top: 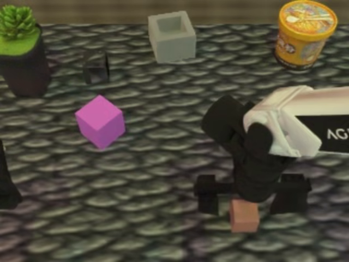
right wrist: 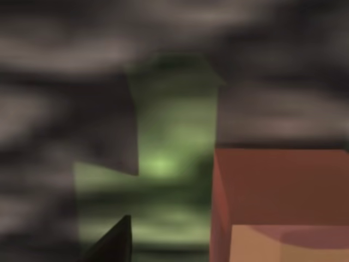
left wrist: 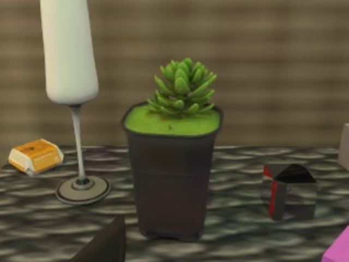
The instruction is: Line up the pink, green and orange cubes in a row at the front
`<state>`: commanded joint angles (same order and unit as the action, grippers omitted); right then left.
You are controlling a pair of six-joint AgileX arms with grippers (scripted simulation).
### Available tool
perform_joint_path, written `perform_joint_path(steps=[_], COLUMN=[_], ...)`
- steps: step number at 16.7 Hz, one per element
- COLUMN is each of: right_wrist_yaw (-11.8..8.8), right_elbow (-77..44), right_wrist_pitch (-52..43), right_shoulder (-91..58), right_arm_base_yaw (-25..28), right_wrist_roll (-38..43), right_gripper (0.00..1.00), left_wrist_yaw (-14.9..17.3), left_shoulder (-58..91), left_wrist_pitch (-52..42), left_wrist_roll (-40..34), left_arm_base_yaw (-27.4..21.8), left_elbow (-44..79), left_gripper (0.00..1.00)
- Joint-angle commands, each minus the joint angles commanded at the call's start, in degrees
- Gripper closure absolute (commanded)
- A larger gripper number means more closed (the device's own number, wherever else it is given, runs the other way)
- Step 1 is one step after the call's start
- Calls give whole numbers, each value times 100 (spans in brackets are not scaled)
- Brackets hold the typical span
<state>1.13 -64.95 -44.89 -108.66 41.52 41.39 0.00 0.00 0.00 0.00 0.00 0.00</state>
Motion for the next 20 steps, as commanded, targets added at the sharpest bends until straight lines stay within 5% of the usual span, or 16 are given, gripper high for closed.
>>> perform_joint_path(steps=[8, 14, 20], right_wrist_yaw=[-3, -2, -14], right_elbow=[-845, -888, -1921], right_wrist_pitch=[-1442, -1499, -1849], right_shoulder=[566, 586, -168], right_arm_base_yaw=[63, 32, -304], right_wrist_roll=[10, -7, -1246], right_gripper=[0, 0, 0], left_wrist_yaw=[0, 0, 0], left_shoulder=[0, 0, 0], left_wrist_pitch=[0, 0, 0], left_wrist_roll=[0, 0, 0], left_arm_base_yaw=[0, 0, 0], left_elbow=[0, 0, 0], left_gripper=[0, 0, 0])
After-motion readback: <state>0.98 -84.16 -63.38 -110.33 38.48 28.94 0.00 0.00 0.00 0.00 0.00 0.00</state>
